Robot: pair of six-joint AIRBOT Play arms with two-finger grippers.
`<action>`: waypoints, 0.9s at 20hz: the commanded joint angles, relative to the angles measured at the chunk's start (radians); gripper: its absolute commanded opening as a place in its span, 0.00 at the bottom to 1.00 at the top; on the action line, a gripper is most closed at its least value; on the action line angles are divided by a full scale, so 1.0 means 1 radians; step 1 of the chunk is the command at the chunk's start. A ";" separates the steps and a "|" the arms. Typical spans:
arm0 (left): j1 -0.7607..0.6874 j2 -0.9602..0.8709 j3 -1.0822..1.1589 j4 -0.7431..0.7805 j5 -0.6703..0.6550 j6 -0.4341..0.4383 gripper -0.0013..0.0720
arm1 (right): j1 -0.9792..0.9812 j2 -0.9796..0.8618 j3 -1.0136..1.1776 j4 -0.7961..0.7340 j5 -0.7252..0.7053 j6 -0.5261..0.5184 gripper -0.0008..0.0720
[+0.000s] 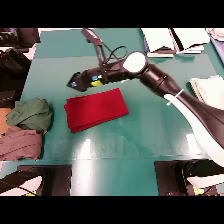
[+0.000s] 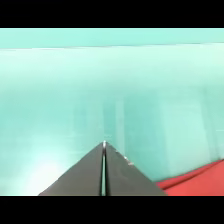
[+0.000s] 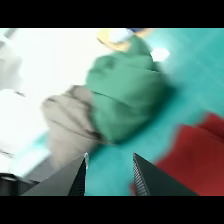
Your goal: Fold the shirts.
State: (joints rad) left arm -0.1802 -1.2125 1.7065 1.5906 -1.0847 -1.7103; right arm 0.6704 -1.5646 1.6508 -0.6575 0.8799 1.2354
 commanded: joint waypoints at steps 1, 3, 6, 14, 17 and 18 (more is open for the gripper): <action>-0.037 0.016 -0.009 0.003 0.011 0.012 0.05 | -0.124 0.071 -0.102 -0.135 0.109 -0.004 0.48; -0.080 0.016 -0.014 0.003 0.034 0.018 0.05 | -0.246 0.131 -0.228 -0.209 0.155 -0.002 0.49; -0.132 0.016 -0.014 0.003 0.060 0.018 0.05 | -0.436 0.123 -0.369 -0.229 0.197 0.049 0.88; -0.169 0.016 -0.014 -0.001 0.072 0.017 0.05 | -0.471 -0.210 -0.297 -0.060 0.325 0.047 0.87; -0.169 0.016 -0.014 -0.005 0.072 0.017 0.05 | -0.373 -0.330 -0.208 0.035 0.352 0.046 0.87; -0.169 0.016 -0.014 -0.011 0.072 0.017 0.05 | -0.338 -0.367 -0.175 0.081 0.355 0.035 0.80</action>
State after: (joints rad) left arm -0.3473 -1.1973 1.6924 1.5890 -1.0142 -1.6924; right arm 0.2619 -1.8248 1.4059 -0.6865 1.2034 1.2804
